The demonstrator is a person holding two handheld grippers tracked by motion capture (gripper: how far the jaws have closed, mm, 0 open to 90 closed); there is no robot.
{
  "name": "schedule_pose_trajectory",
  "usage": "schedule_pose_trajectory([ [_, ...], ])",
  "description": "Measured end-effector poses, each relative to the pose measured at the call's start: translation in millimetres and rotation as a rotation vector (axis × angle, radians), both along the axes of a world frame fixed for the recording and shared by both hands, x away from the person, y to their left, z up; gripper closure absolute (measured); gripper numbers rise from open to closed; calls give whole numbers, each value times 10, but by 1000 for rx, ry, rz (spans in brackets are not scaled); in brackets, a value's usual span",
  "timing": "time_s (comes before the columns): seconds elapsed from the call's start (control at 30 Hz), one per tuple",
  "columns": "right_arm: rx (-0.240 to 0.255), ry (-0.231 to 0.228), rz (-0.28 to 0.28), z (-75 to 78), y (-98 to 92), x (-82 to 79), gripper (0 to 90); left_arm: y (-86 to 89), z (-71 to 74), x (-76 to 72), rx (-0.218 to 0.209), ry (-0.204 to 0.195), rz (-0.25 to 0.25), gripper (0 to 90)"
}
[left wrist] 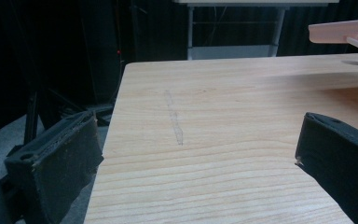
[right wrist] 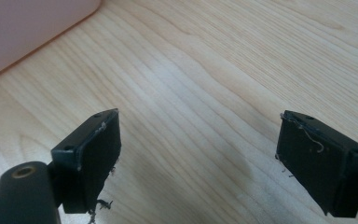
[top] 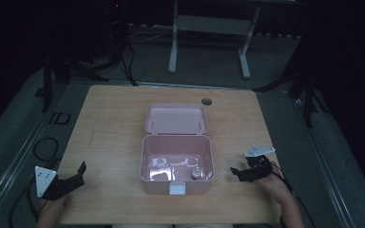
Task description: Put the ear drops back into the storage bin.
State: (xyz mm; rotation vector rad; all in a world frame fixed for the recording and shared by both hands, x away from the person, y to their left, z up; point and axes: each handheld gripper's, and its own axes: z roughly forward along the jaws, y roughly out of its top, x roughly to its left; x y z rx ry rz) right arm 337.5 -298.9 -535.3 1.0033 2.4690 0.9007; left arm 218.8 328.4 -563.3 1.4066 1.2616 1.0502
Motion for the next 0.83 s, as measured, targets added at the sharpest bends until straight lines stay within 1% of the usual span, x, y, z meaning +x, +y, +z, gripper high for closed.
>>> schedule_pose_trajectory([
  [0.03,0,-18,-21,-7,-6,-6,135,0,0,0,0,0,0,4],
  [0.07,7,-22,-35,-10,-11,-11,135,0,0,0,0,0,0,4],
  [0.1,7,-22,-35,-10,-11,-11,135,0,0,0,0,0,0,4],
  [0.13,20,-32,-54,-19,-19,-19,135,1,0,0,-1,0,0,4],
  [0.17,39,-61,-97,-39,-25,-38,135,1,0,0,-1,0,0,4],
  [0.2,48,-72,-119,-51,-29,-45,135,0,0,0,-1,0,-1,4],
  [0.27,63,-105,-143,-78,-42,-59,135,1,0,0,0,0,-1,4],
  [0.3,71,-112,-151,-89,-51,-63,135,0,0,-1,0,0,-1,4],
  [0.37,83,-127,-151,-101,-71,-74,135,0,0,0,0,0,-1,4],
  [0.47,112,-148,-171,-109,-108,-96,135,1,0,1,-2,0,-1,4],
  [0.53,135,-164,-193,-111,-143,-107,135,2,0,1,-2,1,0,4],
  [0.57,151,-164,-195,-111,-162,-110,135,2,0,2,-3,2,0,4],
  [0.63,165,-173,-215,-117,-189,-116,136,4,1,2,-3,3,-1,4],
  [0.7,174,-168,-209,-118,-206,-116,135,3,0,2,-2,2,-1,4],
  [0.77,182,-177,-209,-112,-211,-120,135,4,1,2,-2,2,-2,4],
  [0.83,188,-170,-203,-108,-212,-116,136,4,1,2,-2,2,-2,4],
])
